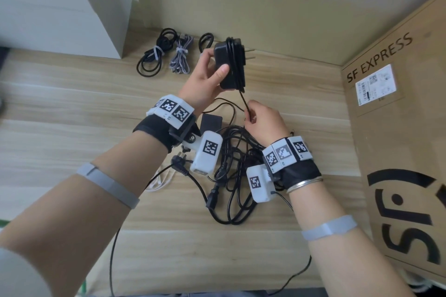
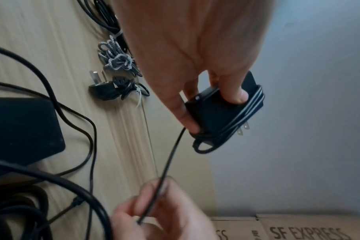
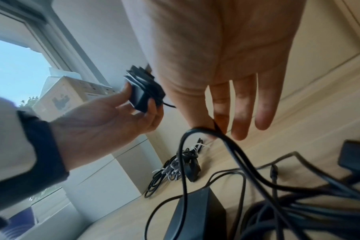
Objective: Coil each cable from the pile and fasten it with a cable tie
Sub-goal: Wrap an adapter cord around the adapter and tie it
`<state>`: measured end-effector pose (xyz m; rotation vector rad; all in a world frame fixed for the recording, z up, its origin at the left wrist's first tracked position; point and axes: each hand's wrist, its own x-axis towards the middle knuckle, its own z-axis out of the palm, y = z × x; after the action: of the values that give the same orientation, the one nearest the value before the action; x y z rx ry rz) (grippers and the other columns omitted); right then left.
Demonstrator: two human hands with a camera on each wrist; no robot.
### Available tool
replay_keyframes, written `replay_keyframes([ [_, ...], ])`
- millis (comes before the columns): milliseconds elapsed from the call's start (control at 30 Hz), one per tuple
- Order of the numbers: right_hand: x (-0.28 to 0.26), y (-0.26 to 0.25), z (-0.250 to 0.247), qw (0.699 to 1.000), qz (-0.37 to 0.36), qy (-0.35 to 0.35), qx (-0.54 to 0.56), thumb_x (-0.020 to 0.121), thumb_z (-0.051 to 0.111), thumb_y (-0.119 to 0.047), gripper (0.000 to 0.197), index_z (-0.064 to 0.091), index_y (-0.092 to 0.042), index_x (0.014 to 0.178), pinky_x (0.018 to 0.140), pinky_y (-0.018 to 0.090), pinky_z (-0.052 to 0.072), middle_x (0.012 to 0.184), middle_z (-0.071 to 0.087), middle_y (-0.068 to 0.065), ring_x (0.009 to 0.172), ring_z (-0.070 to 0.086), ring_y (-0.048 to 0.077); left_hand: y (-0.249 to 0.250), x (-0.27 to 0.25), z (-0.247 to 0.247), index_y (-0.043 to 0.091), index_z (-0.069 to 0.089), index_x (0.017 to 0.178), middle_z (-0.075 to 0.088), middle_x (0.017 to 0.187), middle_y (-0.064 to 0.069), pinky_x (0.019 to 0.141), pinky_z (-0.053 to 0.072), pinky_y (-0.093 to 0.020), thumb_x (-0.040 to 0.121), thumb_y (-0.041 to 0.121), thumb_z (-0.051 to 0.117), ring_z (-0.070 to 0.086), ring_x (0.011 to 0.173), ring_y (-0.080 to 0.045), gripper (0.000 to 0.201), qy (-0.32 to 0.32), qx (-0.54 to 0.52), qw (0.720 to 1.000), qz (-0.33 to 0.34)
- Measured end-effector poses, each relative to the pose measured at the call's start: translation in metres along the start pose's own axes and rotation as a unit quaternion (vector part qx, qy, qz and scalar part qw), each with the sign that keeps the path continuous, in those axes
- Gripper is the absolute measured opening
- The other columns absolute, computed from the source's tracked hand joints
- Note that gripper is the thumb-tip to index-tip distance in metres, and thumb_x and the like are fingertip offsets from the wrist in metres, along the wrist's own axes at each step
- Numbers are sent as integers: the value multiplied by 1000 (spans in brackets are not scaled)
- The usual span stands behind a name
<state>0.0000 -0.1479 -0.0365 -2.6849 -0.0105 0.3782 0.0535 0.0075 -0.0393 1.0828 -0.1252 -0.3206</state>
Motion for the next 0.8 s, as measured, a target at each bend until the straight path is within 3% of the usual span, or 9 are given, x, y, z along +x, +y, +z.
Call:
replay_keyframes([
  [67,-2,-2,-6,999,-12,-1,-30,90,46,-10,7,51,-11,85,64,34,44,77,58,6,71,53,28,-5,1,-4,9,34,112,54,107,-10,85,53,-45,93,5,44,60,96,-20,22,37,61,997,4],
  [200,-4,-9,-15,995,-42,11,-87,80,40,7,26,45,-17,87,65,35,46,87,59,5,78,56,30,-13,2,-8,9,35,116,55,108,-10,87,53,-42,93,6,48,58,101,-23,27,84,191,978,17],
  [300,-5,-15,-21,989,-54,25,-133,81,38,7,35,49,-19,102,64,33,42,97,59,3,82,55,30,-12,2,-4,0,36,125,54,109,-7,85,53,-23,92,8,52,57,99,-16,38,108,274,955,46],
  [333,-6,-15,-23,988,-51,30,-144,82,40,5,34,49,-19,105,62,33,40,95,60,4,79,53,30,-12,3,-3,0,37,127,54,110,-6,85,52,-22,91,9,53,57,98,-15,40,113,293,948,58],
  [400,-6,-16,-26,989,-32,34,-143,85,43,-2,24,51,-19,99,61,32,39,88,60,7,74,51,30,-10,4,-2,3,38,126,55,110,-6,89,52,-30,90,11,56,58,102,-17,41,118,314,939,78],
  [533,-5,-19,-25,991,-20,-10,-129,86,45,-2,17,51,-18,85,60,30,40,80,58,9,73,53,30,-8,4,1,5,39,124,55,107,-5,82,55,-29,89,13,58,59,95,-15,40,153,303,938,77],
  [667,-4,-21,-19,992,-11,-66,-108,86,39,5,34,60,-15,104,67,31,46,86,60,10,77,55,28,-8,3,1,10,37,123,53,113,-12,69,58,-31,91,11,55,61,93,-18,37,176,181,967,30],
  [800,-6,-24,-18,992,-28,-93,-76,85,34,6,44,59,-19,113,74,34,52,92,62,10,85,60,30,-7,5,-5,10,36,125,52,112,-10,68,58,-32,91,13,55,60,95,-18,39,184,181,966,12],
])
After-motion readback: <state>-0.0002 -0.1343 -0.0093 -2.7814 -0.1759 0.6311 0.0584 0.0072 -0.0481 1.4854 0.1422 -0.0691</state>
